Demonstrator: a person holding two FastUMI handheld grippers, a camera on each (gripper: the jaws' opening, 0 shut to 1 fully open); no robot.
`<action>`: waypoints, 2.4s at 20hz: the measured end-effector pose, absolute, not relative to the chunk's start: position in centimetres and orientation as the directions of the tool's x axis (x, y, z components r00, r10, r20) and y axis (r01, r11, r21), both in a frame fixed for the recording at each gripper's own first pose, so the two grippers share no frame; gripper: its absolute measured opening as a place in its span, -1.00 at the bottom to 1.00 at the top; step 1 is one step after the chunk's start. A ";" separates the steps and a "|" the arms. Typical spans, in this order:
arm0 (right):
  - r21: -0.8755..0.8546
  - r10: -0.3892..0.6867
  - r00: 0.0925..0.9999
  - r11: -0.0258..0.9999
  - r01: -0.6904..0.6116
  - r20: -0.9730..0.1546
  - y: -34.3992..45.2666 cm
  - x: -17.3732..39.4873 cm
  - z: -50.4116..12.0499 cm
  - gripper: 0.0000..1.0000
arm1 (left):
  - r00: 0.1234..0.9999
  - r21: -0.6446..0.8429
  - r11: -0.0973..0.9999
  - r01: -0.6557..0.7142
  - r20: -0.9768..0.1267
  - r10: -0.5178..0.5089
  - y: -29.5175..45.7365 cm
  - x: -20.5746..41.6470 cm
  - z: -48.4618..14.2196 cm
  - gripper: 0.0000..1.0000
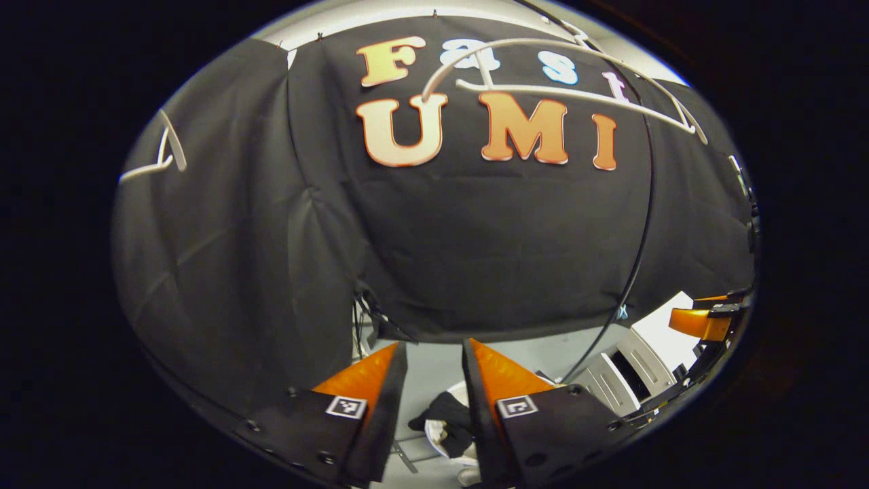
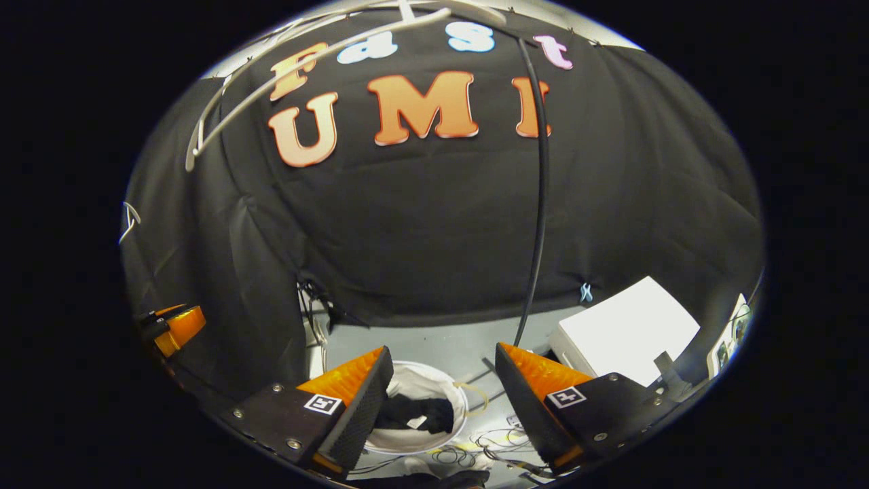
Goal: Grasp the clothes on the hanger with both hands and then place them into the laundry hamper below.
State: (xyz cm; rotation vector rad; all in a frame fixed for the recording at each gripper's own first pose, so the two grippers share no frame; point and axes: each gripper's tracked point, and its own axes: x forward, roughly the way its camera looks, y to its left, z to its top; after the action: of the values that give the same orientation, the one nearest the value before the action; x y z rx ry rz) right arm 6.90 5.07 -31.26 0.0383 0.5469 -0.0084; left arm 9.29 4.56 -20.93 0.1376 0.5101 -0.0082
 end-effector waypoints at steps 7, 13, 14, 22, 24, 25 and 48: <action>0.039 0.006 0.938 0.999 0.008 -0.348 3.9 5.9 -20.9 0.88 | 0.950 0.102 0.995 0.011 -0.311 0.021 3.7 11.0 -11.5 0.29; 0.013 0.012 0.971 1.000 -0.009 -0.237 0.1 4.1 -13.9 0.88 | 0.984 0.104 0.995 -0.004 -0.179 0.023 1.5 11.2 -4.1 0.82; 0.009 0.012 0.974 1.000 -0.010 -0.225 -0.9 3.8 -12.8 0.88 | 0.987 0.105 0.994 -0.016 -0.158 0.032 1.1 10.7 -3.0 0.82; -0.040 0.031 0.988 0.998 -0.038 -0.152 -7.4 1.2 -7.5 0.67 | 0.992 0.091 0.990 -0.110 -0.055 0.116 -2.4 7.7 2.2 0.93; -0.044 0.037 0.989 0.998 -0.044 -0.141 -8.8 1.1 -6.9 0.88 | 0.988 0.094 0.985 -0.143 -0.038 0.147 -2.8 7.0 2.8 0.93; -0.049 0.041 0.990 0.998 -0.048 -0.137 -9.3 0.9 -6.8 0.88 | 0.987 0.091 0.984 -0.155 -0.036 0.159 -3.1 6.6 2.9 0.93; -0.048 0.066 0.995 0.996 -0.070 -0.073 -9.7 1.1 -4.0 0.87 | 0.958 0.103 0.953 -0.286 0.022 0.285 0.4 1.5 6.3 0.92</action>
State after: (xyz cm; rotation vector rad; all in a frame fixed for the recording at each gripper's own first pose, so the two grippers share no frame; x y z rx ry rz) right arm 1.07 -9.68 -3.99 -0.0510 0.0714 0.0684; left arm 1.50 0.44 6.26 0.1060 -0.0070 0.2897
